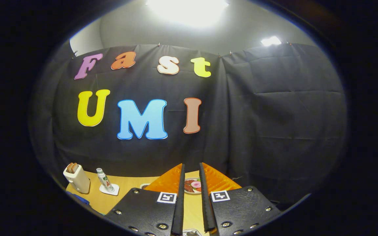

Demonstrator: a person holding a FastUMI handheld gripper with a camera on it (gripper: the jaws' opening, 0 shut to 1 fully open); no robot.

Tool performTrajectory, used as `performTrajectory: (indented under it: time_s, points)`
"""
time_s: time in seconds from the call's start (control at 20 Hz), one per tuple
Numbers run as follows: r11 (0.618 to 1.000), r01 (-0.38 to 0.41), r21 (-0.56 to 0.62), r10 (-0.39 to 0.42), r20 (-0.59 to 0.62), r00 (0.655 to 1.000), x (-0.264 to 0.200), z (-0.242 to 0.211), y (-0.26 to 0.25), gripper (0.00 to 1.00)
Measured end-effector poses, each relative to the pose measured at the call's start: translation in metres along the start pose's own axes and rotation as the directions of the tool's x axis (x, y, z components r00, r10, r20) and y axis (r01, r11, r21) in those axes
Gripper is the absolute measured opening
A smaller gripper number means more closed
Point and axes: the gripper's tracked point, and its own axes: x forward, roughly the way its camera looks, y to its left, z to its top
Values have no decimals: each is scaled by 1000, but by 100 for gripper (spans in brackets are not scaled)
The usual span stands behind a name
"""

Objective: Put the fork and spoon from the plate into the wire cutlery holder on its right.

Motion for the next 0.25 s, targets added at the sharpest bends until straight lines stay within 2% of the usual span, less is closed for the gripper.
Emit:
performTrajectory:
  time_s: [0.25]
  points:
    - [1000,30,1,-30,9,1000,0,4,-22,24]
